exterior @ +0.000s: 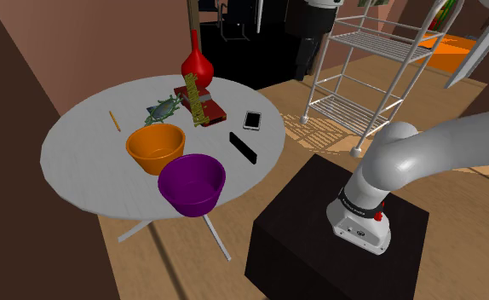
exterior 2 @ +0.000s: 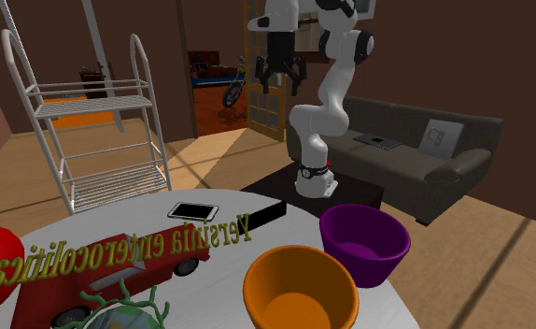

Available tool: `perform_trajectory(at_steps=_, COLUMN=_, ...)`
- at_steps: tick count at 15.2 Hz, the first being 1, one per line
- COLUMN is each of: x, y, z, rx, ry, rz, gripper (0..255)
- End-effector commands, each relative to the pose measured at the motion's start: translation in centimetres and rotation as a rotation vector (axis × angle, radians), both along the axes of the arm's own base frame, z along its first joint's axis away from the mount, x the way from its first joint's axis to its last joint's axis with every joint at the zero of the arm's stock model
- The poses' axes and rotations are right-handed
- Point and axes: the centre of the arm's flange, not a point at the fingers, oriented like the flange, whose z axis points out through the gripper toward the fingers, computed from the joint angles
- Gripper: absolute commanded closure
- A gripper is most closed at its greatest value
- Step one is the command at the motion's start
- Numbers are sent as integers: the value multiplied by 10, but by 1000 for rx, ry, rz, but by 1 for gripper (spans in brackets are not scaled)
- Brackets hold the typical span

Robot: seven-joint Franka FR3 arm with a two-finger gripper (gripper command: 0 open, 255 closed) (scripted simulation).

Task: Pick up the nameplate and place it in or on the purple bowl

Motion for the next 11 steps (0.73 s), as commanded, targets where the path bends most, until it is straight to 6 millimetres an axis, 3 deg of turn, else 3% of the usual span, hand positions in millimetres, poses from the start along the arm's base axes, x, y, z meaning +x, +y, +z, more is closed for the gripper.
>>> perform_trajectory(at_steps=1, x=0, y=0, z=0, rx=0, ry=0, rz=0, gripper=0)
perform_trajectory(at_steps=11, x=64, y=38, z=-113, rx=-7, ry=52, rz=-187, gripper=0)
